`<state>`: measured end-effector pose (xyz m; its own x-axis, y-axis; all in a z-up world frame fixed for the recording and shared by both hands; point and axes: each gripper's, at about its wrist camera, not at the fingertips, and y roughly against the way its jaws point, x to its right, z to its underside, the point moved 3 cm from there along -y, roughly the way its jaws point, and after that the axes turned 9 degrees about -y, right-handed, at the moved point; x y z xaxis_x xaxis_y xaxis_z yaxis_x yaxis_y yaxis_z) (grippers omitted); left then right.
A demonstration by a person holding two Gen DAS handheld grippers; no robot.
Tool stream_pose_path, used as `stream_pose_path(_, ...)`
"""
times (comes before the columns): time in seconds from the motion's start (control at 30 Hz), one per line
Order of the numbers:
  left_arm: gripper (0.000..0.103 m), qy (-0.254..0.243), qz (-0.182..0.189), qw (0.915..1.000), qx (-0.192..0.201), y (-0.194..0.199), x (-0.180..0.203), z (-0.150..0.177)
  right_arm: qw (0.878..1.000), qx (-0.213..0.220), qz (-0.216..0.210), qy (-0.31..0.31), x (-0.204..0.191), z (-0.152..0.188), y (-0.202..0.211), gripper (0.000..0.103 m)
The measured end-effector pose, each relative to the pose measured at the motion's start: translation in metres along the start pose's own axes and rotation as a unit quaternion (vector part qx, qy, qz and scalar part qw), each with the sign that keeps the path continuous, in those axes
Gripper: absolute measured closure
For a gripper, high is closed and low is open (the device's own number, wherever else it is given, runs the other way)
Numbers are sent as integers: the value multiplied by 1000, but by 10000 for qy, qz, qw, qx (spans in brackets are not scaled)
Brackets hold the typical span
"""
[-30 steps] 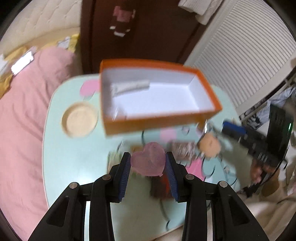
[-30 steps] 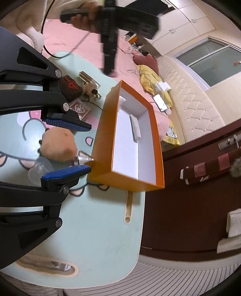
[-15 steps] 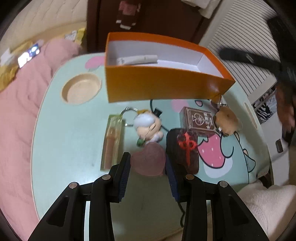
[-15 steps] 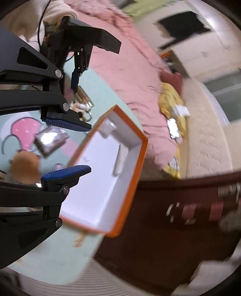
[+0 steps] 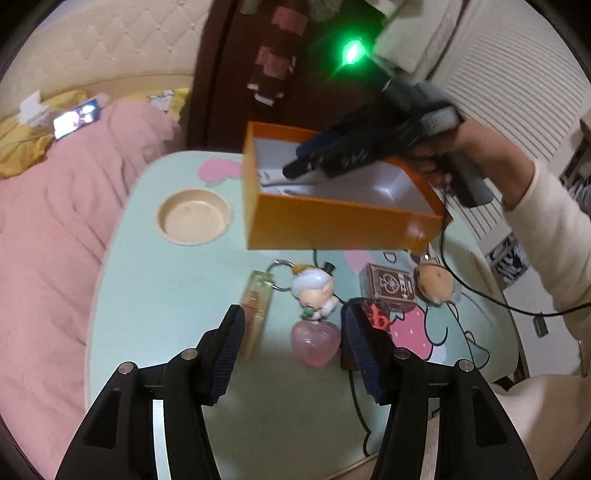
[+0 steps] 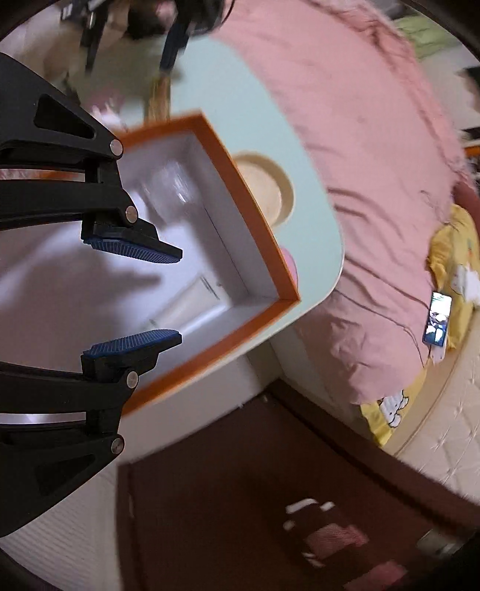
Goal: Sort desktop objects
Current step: 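Grasp the white tube in the box and lift it out with the right tool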
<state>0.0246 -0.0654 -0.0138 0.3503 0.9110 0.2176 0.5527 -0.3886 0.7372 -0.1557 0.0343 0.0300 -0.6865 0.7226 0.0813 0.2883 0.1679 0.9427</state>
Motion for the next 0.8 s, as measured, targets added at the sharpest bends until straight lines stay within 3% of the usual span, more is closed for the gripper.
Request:
stream_pose_path(0.13,47,171,-51,9998,99,7,-9,-2,9991,-326,235,112,3,-4,-23,68)
stream_pose_path(0.17,47,196,-46,9997,128,9,-10,-2,9988,-430,221,86,3,-1,-27,73)
stream_pose_path(0.2,47,209,-46,9997,152,10,-11,-3,9989,-457,103,46,2,2,-28,84)
stream_pose_path(0.37,47,169,-82,9996,216,12,-12,-9,9990,-423,-57,-88,0,10,-24,85)
stream_pose_path(0.6,47,101,-84,9998,119,10,-17,-27,9926,292,-806,-856,9,25,28,85)
stream_pose_path(0.8,47,-309,-44,9994,-165,2,-14,-61,9725,946,-1644,-1351,3,75,91,85)
